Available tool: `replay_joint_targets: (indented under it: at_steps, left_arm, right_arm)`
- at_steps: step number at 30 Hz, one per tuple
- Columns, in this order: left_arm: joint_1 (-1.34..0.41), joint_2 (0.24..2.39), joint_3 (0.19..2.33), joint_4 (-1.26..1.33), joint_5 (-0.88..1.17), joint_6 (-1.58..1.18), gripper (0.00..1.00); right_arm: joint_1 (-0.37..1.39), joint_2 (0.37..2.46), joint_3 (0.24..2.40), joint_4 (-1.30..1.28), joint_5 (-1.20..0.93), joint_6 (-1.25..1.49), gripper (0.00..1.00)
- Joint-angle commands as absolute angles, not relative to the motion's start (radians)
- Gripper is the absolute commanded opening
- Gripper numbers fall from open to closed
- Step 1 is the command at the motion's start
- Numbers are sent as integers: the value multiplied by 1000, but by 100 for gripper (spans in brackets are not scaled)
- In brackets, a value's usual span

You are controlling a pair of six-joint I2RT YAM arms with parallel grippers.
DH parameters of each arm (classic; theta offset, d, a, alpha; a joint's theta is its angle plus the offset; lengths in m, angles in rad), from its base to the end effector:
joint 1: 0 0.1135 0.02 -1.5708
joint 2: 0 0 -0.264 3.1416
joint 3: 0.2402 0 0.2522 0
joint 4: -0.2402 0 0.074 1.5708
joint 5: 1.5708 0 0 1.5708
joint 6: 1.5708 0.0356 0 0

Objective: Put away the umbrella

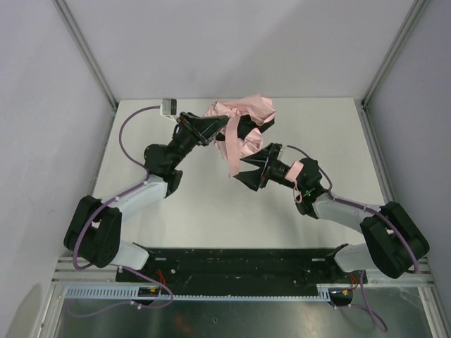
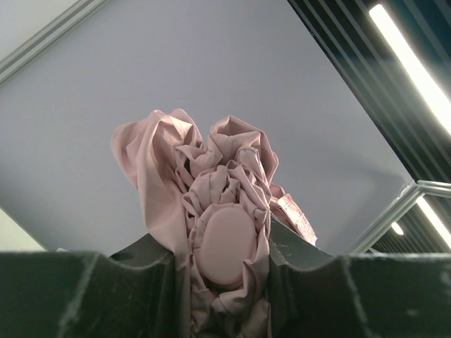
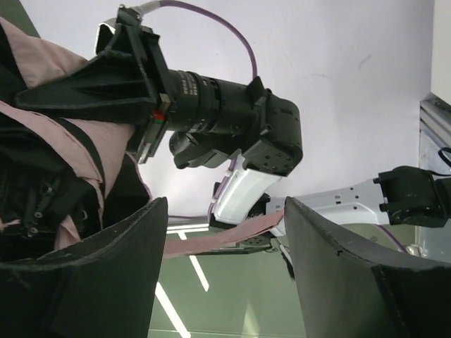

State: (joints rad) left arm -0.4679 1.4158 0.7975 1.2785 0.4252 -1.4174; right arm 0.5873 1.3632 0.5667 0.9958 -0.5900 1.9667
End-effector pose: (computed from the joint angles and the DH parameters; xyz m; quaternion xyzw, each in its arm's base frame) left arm 0.2591 -0.1474 0.3465 -0.0279 0.4689 -0.7649 0.4408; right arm 0.2232 0.1724 0.2592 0.2120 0.6106 0.7621 0.0382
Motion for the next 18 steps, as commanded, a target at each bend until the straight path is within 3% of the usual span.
replay_joint_targets:
  at_steps: [1, 7, 18]
  left_arm:
    - [-457, 1422, 865, 1663, 416, -1412, 0]
    - [-447, 1443, 897, 1667, 462, -1389, 0]
    - [-455, 1472, 899, 1677, 496, -1389, 0]
  right_arm:
    - [597, 1279, 571, 861, -597, 1878, 74]
    - [580, 1208, 571, 748, -622, 1802, 81]
    - [614, 1290, 577, 946, -598, 1931, 68]
